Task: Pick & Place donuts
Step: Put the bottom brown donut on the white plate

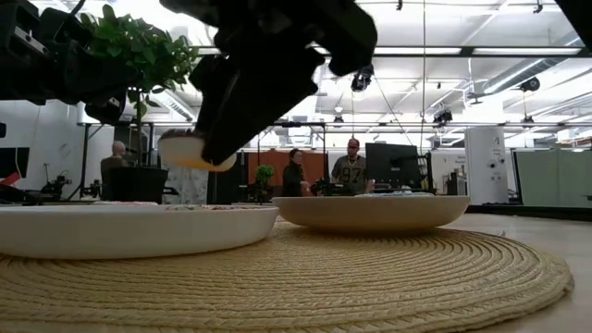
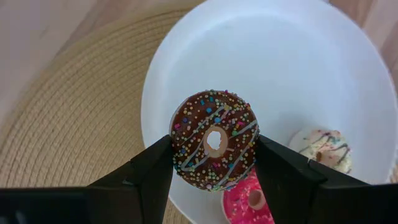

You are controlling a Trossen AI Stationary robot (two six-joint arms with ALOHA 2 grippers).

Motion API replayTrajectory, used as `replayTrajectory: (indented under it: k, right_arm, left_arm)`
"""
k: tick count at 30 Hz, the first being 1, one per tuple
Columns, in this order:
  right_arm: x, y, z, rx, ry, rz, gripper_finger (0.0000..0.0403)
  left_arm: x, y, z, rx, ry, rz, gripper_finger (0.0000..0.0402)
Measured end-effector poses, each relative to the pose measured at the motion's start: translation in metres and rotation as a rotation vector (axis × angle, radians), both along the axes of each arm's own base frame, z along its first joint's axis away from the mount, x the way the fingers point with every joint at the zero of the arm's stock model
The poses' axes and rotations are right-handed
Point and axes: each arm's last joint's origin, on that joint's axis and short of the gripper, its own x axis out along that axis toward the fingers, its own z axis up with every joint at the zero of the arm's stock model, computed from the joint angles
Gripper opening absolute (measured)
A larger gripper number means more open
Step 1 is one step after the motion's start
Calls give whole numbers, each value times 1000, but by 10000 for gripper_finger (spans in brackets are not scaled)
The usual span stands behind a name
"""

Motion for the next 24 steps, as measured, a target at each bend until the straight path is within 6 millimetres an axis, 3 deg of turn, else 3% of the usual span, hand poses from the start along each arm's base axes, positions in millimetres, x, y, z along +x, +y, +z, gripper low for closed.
replayTrajectory:
  k: [24]
  right_arm:
    - [10, 0, -37, -12, 30, -2, 203]
  left_arm:
    - [0, 0, 0, 0, 2, 0, 0]
